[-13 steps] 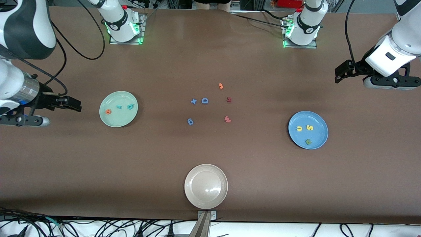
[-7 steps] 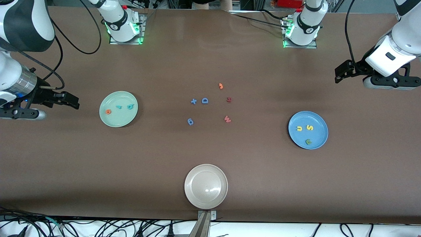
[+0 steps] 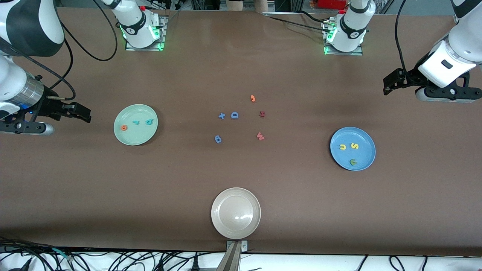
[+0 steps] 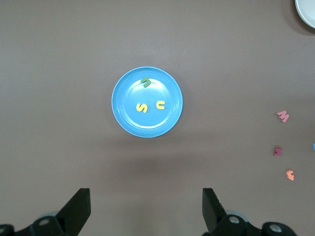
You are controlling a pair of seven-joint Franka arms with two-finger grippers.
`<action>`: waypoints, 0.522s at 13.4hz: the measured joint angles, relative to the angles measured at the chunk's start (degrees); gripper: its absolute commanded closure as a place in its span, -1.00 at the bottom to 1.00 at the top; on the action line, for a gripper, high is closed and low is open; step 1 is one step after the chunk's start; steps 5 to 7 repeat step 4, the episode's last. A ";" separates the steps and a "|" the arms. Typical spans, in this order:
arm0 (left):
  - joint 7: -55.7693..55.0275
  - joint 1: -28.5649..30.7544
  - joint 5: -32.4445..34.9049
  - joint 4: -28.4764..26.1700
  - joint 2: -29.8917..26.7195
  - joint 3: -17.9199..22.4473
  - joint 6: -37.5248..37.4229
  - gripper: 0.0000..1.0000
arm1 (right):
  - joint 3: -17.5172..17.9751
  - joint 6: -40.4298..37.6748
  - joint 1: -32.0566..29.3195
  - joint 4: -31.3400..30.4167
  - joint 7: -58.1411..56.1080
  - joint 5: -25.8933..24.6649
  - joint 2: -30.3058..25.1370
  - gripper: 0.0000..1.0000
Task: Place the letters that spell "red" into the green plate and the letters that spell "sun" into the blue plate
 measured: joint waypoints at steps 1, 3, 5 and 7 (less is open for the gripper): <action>0.00 0.00 0.00 0.00 0.00 0.00 0.00 -1.00 | 0.04 0.00 0.05 0.00 0.38 0.00 0.00 -1.00; 0.00 0.00 0.00 0.00 0.00 -0.09 0.00 -1.00 | 0.14 -0.02 0.09 0.00 0.61 0.00 0.00 -1.00; 0.00 0.00 0.00 0.00 0.00 -0.17 0.00 -1.00 | 0.15 -0.01 0.10 0.00 0.65 0.00 0.00 -1.00; 0.00 0.00 0.00 0.00 0.00 -0.17 0.00 -1.00 | 0.15 -0.01 0.10 0.00 0.65 0.00 0.00 -1.00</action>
